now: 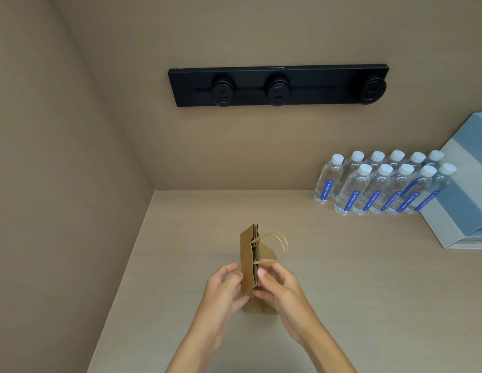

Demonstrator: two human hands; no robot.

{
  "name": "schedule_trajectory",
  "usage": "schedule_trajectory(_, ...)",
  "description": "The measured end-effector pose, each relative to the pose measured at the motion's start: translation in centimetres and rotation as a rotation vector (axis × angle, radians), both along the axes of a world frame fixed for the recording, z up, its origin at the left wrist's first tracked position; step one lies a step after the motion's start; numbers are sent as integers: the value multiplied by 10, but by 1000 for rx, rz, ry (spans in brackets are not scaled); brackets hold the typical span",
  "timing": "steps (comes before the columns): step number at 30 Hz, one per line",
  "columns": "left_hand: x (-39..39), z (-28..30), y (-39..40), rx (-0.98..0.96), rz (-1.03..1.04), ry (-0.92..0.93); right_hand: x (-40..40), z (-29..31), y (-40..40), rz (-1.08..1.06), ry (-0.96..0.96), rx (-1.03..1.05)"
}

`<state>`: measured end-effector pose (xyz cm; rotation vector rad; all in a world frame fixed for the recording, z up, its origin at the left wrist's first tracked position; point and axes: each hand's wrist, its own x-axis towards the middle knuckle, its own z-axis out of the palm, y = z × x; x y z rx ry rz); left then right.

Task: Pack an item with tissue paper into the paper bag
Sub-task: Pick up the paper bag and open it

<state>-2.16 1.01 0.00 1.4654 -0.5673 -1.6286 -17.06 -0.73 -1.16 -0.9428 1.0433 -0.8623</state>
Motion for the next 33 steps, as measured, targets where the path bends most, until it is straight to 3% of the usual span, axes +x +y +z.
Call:
schedule_trajectory(4, -5, 7, 0, -39, -79, -110, 2, 1, -2, 28, 35, -20)
schedule_trajectory(15, -2, 9, -2, -24, -80, -131, 6, -5, -5, -13, 51, 38)
schedule_trajectory(21, -8, 13, -8, -56, -162, -356, 20, 0, -12, -66, 307, -58)
schedule_trajectory(24, -2, 10, -14, -43, -29, -352, 18, 3, -14, -89, 327, -14)
schedule_trajectory(26, 8, 8, -19, -45, 43, -449, 13, 4, -13, -118, 325, 15)
schedule_trajectory(29, 20, 9, -24, -35, 21, -555, 7, 6, -10, -183, 369, 60)
schedule_trajectory(33, 33, 19, -32, -74, -28, -729, -6, 19, 1, -258, 616, -32)
